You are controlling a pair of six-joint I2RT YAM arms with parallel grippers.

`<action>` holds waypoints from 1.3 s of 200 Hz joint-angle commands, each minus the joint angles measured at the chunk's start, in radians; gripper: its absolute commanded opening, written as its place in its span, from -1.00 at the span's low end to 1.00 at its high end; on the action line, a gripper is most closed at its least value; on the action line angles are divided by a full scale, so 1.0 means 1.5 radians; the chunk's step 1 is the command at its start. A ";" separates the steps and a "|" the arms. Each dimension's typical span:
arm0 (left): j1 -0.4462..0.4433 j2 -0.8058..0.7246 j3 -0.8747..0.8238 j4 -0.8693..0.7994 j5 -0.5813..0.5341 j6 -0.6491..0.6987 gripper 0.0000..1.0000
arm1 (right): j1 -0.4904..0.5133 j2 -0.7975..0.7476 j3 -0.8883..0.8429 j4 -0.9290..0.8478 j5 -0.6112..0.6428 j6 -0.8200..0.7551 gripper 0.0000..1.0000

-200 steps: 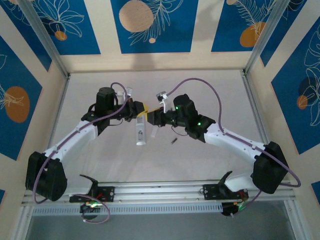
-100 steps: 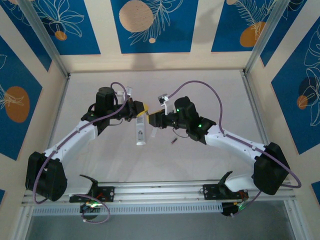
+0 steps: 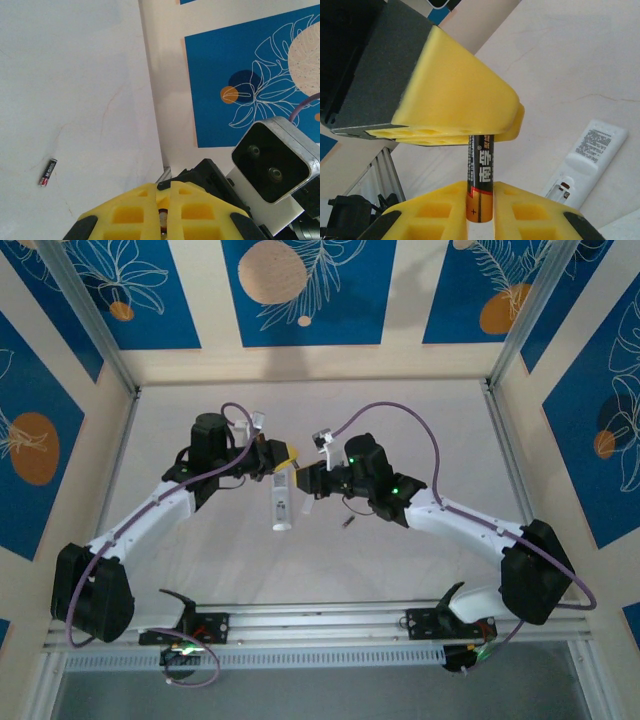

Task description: Load the batteries into the remote control

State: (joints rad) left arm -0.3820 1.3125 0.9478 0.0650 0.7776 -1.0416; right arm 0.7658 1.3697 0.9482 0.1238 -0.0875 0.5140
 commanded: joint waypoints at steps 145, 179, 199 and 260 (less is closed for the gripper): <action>0.010 0.006 0.000 -0.011 0.016 0.021 -1.00 | -0.003 -0.007 0.018 -0.006 0.003 0.003 -0.92; 0.020 -0.014 -0.005 -0.036 -0.037 0.068 -0.34 | 0.018 0.002 0.044 -0.048 0.032 0.032 -0.98; 0.036 -0.050 0.028 -0.172 -0.151 0.193 0.47 | 0.042 0.018 0.079 -0.131 0.066 0.091 -0.99; 0.045 -0.188 0.164 -0.489 -0.445 0.556 0.91 | 0.067 0.158 0.245 -0.467 0.078 0.285 -1.00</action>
State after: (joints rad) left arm -0.3225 1.1213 1.1412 -0.4591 0.3008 -0.4931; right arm 0.8658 1.5311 1.2388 -0.3214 0.0189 0.8101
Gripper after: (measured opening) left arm 0.938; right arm 0.049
